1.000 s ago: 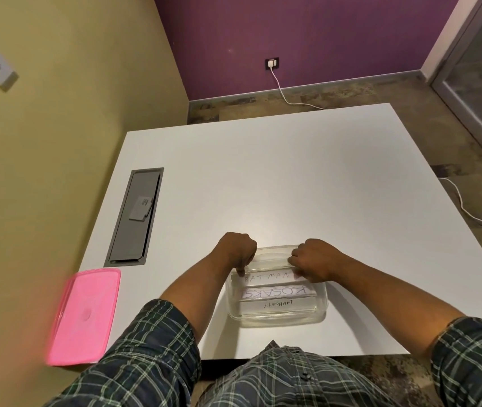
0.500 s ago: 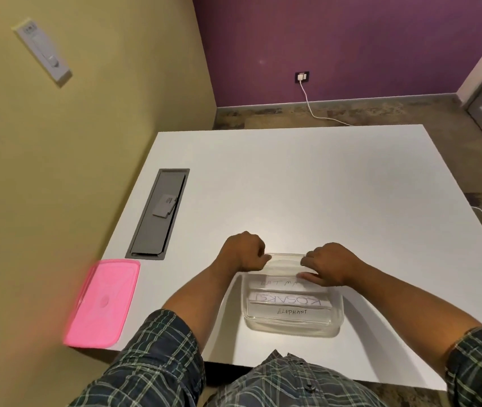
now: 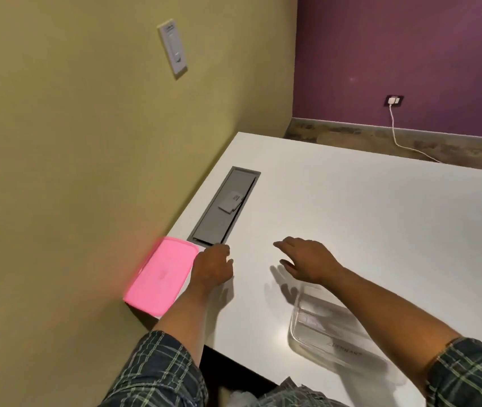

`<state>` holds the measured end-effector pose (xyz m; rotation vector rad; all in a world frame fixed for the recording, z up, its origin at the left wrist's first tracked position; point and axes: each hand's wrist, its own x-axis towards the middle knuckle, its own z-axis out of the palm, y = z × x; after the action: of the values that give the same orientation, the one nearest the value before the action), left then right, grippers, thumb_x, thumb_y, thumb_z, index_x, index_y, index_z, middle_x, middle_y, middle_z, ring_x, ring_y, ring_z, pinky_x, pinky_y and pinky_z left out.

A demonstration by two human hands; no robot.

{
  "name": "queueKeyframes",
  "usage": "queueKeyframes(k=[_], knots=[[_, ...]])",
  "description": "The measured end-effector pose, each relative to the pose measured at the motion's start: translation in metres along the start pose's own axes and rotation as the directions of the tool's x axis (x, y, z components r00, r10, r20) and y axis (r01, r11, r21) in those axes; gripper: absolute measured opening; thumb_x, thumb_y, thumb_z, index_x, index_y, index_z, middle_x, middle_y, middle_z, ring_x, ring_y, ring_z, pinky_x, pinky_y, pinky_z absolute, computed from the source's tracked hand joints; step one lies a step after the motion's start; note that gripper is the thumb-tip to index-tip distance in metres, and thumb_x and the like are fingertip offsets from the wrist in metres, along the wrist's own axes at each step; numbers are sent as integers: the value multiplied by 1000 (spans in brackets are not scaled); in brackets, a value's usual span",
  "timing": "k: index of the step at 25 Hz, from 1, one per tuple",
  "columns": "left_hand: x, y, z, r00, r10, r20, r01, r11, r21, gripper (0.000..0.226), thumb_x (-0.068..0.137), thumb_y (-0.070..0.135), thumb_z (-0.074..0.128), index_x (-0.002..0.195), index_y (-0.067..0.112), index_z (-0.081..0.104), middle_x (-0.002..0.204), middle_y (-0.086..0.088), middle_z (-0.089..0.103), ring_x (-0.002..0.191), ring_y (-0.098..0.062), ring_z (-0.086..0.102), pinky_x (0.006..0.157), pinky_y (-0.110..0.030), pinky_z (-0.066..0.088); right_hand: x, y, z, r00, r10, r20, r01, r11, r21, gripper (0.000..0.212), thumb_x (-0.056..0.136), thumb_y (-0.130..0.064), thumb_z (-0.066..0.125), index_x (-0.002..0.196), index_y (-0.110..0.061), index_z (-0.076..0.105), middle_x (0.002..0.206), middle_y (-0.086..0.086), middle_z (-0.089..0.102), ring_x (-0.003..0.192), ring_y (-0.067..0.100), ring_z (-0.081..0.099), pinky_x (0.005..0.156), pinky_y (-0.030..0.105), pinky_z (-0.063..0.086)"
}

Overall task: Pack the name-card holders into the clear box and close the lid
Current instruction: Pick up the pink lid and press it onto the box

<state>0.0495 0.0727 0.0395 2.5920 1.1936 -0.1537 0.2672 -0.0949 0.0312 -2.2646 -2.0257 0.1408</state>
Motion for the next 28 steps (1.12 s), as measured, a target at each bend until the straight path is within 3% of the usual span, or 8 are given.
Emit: queueKeyframes(k=[2, 4, 7, 13, 16, 19, 22, 28], knots=[[-8, -34, -6, 994, -107, 3, 107, 993, 50, 43, 96, 35, 54, 135, 18, 52, 135, -3, 58, 121, -27, 57, 101, -38, 44, 31, -20, 3, 998, -47, 35, 48, 999, -26, 57, 97, -39, 54, 149, -20, 39, 140, 1, 54, 108, 28, 62, 81, 38, 52], [-16, -60, -11, 974, -224, -28, 226, 965, 130, 47, 94, 39, 54, 133, 15, 49, 131, -7, 57, 119, -29, 56, 98, -39, 43, 61, -39, 6, 993, -85, 77, 88, 995, -38, 65, 96, -38, 55, 153, -19, 31, 152, 1, 45, 117, 29, 58, 90, 40, 50], [-28, -88, -10, 912, -409, -38, 411, 908, 77, 53, 88, 40, 60, 131, 12, 47, 130, -8, 54, 121, -29, 52, 97, -41, 43, 100, -62, 10, 984, -118, 132, 126, 991, -51, 73, 96, -39, 57, 157, -18, 24, 160, 1, 34, 129, 29, 52, 99, 39, 47], [-37, -138, 7, 760, -641, 110, 641, 766, 37, 94, 85, 55, 66, 156, 14, 21, 164, -11, 21, 150, -32, 23, 115, -47, 31, 176, -112, 18, 969, -112, 220, 115, 993, -1, 68, 91, -36, 64, 150, -18, 34, 148, 5, 48, 125, 31, 54, 95, 44, 52], [-36, -148, 17, 679, -708, 196, 721, 693, 8, 117, 77, 61, 72, 160, 17, 3, 168, -16, 1, 154, -41, 8, 118, -52, 29, 203, -136, 32, 957, -56, 285, 41, 997, 59, 65, 92, -35, 61, 150, -20, 36, 144, 6, 53, 123, 30, 56, 94, 44, 53], [-27, -158, 29, 619, -720, 313, 766, 641, -43, 122, 75, 57, 76, 160, 24, -4, 167, -16, -8, 153, -45, 2, 115, -56, 34, 225, -159, 52, 930, -21, 366, -43, 985, 165, 65, 90, -34, 61, 149, -21, 39, 142, 5, 55, 122, 28, 58, 96, 45, 53], [-19, -168, 44, 618, -676, 401, 753, 655, -57, 111, 78, 53, 75, 160, 23, 6, 165, -21, 2, 150, -49, 14, 114, -52, 39, 239, -173, 77, 898, 8, 440, -129, 961, 245, 53, 89, -34, 68, 136, -18, 50, 131, 5, 62, 113, 26, 62, 97, 47, 54], [-15, -175, 63, 679, -657, 326, 667, 738, 99, 97, 86, 50, 69, 160, 17, 17, 162, -29, 19, 143, -47, 36, 116, -48, 39, 256, -182, 100, 896, 60, 439, -213, 928, 307, 26, 96, -27, 60, 116, -11, 61, 109, 7, 70, 93, 21, 63, 84, 33, 53]])
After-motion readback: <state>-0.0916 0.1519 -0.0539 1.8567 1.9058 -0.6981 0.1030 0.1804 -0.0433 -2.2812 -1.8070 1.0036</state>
